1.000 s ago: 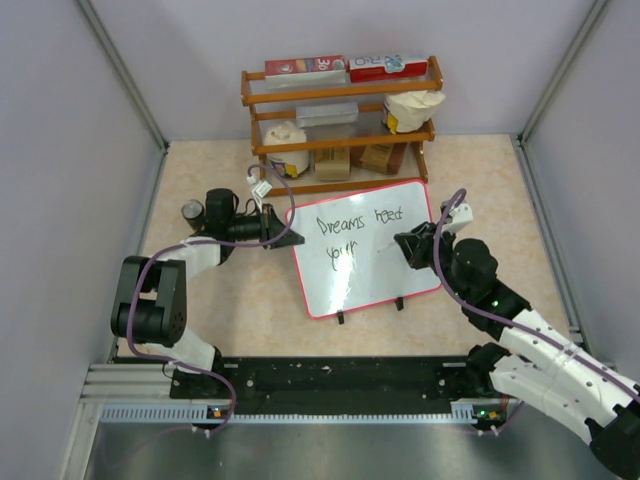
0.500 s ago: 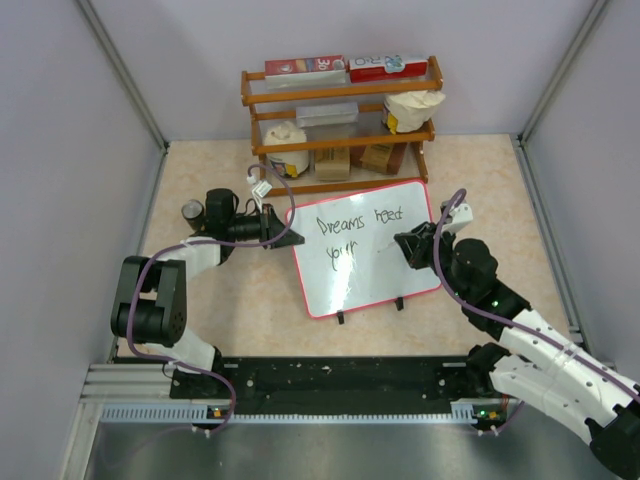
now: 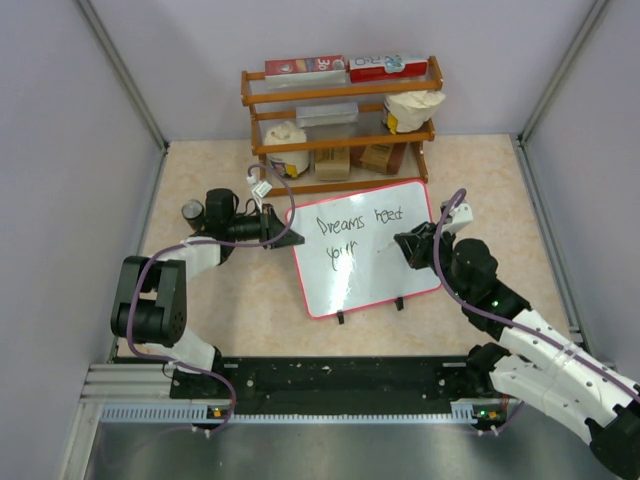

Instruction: Write a sentence on the whiteboard

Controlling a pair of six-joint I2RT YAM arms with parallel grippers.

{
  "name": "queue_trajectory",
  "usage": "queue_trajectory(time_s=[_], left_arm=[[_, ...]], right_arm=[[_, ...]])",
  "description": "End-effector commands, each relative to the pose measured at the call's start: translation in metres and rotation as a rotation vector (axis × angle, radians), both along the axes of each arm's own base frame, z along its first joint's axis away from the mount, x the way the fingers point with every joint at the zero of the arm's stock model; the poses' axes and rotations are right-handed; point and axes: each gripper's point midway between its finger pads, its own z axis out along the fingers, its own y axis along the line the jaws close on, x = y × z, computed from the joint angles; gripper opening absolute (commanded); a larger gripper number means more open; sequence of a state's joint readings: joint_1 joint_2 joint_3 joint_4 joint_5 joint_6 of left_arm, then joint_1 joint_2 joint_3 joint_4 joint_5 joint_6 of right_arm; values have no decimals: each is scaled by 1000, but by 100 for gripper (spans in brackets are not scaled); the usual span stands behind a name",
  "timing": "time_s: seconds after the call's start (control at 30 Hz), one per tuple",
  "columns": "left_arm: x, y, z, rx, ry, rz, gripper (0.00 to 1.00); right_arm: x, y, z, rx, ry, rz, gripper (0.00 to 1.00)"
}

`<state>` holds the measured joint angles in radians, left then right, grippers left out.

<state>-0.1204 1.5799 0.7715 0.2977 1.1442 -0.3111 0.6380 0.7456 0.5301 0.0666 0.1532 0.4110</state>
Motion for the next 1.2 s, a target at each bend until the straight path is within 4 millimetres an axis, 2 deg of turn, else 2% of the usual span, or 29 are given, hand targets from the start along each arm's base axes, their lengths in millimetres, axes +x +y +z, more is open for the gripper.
queue_trajectory(time_s=[0.0, 0.83, 1.17], left_arm=[[10, 7, -22, 96, -74, 53, 0], [9, 7, -24, 99, -71, 53, 0], [10, 8, -23, 99, -72, 53, 0]], right_arm=[[1, -2, 15, 24, -51, 0, 0], [4, 1, 16, 31, -52, 1, 0], [23, 5, 22, 21, -66, -42, 0]])
